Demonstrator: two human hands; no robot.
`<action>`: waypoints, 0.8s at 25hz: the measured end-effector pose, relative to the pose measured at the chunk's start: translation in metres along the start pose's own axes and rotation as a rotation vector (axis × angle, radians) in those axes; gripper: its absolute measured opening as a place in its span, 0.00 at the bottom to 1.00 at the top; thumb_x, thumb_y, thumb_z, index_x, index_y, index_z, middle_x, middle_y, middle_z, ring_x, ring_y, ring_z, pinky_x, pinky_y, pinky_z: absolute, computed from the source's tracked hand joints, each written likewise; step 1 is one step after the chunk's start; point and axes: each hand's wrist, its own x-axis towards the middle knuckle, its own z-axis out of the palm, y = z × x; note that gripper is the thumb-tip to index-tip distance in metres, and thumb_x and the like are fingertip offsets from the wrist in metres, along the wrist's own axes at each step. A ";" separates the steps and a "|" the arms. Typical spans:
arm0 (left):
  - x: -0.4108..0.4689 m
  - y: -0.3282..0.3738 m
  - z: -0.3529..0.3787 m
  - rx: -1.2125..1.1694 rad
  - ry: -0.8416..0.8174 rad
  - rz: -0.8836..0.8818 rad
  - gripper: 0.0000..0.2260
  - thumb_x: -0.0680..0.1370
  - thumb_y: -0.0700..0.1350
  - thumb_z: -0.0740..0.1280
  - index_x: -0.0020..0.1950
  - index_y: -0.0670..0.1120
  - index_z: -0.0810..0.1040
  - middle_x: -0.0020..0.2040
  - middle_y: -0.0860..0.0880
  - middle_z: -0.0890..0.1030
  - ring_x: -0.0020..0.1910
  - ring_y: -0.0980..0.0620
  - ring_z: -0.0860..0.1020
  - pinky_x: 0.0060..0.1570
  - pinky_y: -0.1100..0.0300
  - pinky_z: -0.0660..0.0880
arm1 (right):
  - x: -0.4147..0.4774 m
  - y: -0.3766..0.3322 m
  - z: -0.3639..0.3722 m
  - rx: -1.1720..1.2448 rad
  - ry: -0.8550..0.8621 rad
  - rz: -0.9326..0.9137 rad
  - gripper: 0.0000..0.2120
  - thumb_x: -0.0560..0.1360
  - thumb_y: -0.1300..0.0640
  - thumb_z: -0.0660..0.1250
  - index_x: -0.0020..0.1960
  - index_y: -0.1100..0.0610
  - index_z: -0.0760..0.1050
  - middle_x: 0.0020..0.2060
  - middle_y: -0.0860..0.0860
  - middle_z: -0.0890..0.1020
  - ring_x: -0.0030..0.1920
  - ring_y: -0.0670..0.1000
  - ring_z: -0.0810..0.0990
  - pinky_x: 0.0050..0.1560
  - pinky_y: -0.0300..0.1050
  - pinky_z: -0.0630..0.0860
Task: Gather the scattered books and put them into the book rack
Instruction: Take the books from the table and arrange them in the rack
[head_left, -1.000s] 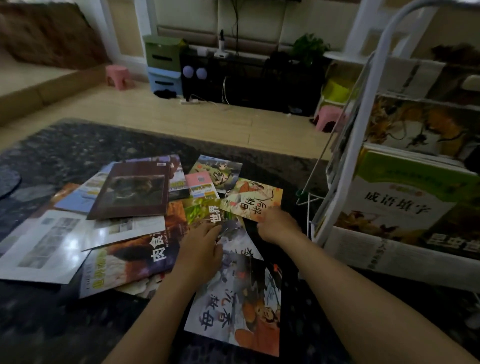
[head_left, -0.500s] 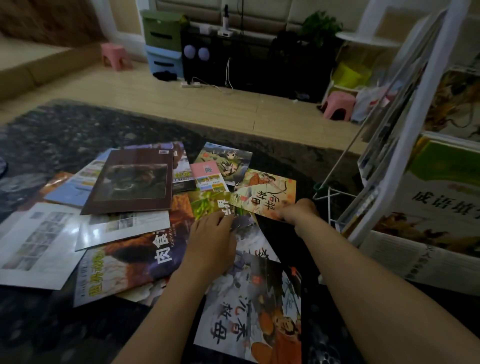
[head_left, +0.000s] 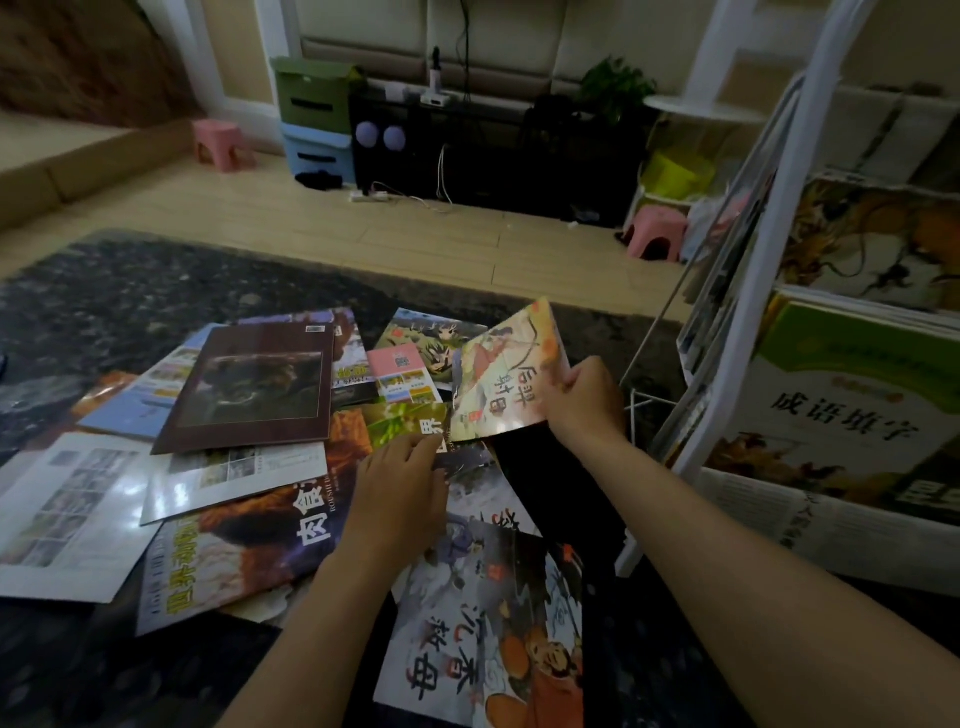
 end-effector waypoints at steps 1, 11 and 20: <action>0.001 0.000 0.000 -0.002 0.004 0.004 0.19 0.76 0.49 0.55 0.62 0.45 0.76 0.55 0.46 0.78 0.51 0.43 0.76 0.49 0.46 0.74 | -0.003 -0.006 -0.008 0.073 -0.001 -0.046 0.10 0.81 0.50 0.64 0.50 0.55 0.67 0.45 0.51 0.75 0.41 0.50 0.76 0.33 0.43 0.66; 0.003 0.013 -0.017 -0.199 0.140 -0.019 0.27 0.75 0.38 0.66 0.73 0.42 0.64 0.66 0.41 0.70 0.63 0.42 0.71 0.61 0.46 0.73 | -0.023 -0.021 -0.044 0.072 -0.134 -0.547 0.13 0.78 0.68 0.60 0.54 0.51 0.74 0.48 0.49 0.78 0.48 0.49 0.76 0.42 0.43 0.76; 0.002 0.017 -0.037 -0.442 0.090 -0.052 0.45 0.78 0.36 0.65 0.72 0.70 0.35 0.67 0.49 0.73 0.47 0.54 0.77 0.42 0.71 0.71 | -0.039 -0.014 -0.040 -0.153 -0.273 -0.647 0.11 0.74 0.65 0.66 0.49 0.54 0.67 0.45 0.51 0.74 0.44 0.54 0.74 0.37 0.49 0.72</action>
